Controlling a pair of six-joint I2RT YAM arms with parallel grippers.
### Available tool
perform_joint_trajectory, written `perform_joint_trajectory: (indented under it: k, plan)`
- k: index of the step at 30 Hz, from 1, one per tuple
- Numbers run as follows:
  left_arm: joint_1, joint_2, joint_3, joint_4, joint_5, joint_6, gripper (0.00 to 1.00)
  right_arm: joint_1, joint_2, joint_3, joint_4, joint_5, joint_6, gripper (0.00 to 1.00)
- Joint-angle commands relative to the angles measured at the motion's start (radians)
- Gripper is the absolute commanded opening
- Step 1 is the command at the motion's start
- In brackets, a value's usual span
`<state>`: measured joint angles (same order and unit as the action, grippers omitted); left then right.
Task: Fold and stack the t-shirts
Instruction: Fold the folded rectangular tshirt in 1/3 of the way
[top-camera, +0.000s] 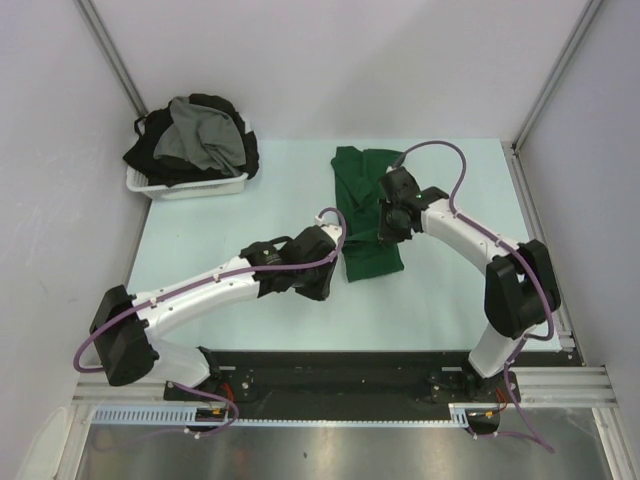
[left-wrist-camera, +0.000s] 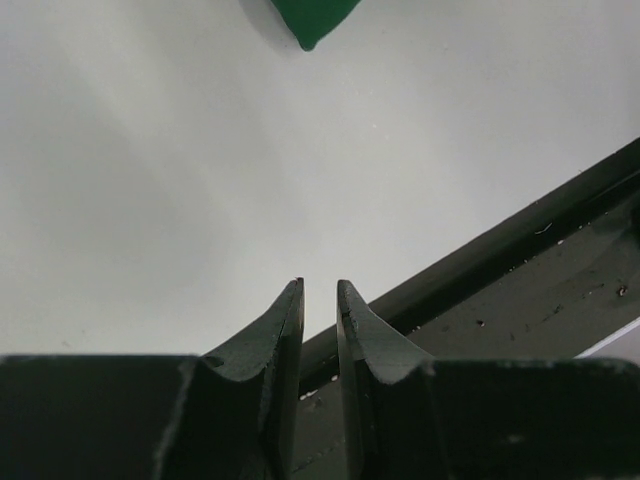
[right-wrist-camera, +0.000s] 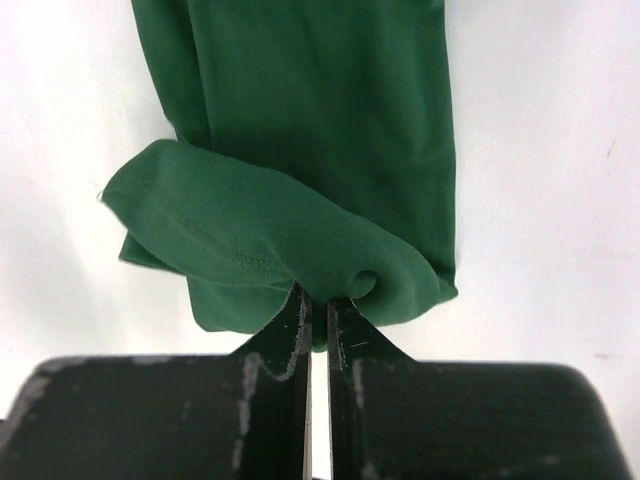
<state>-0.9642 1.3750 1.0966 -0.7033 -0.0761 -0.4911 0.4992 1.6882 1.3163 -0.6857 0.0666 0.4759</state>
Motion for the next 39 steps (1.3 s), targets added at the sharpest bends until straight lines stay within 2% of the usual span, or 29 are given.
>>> perform_joint_trajectory:
  k: [1,14,26,39]
  plan:
    - [0.007,-0.010,0.029,-0.004,-0.001,0.016,0.24,-0.028,0.059,0.083,0.041,0.022,-0.039,0.00]
    - [0.008,-0.013,0.013,-0.010,0.001,-0.001,0.24,-0.074,0.154,0.164,0.092,-0.025,-0.086,0.00]
    - [0.007,-0.005,0.014,-0.009,-0.004,-0.029,0.24,-0.100,0.255,0.325,0.069,-0.056,-0.131,0.00]
    - [0.007,0.007,0.025,-0.024,-0.013,-0.053,0.24,-0.146,0.355,0.396,0.074,-0.099,-0.145,0.00]
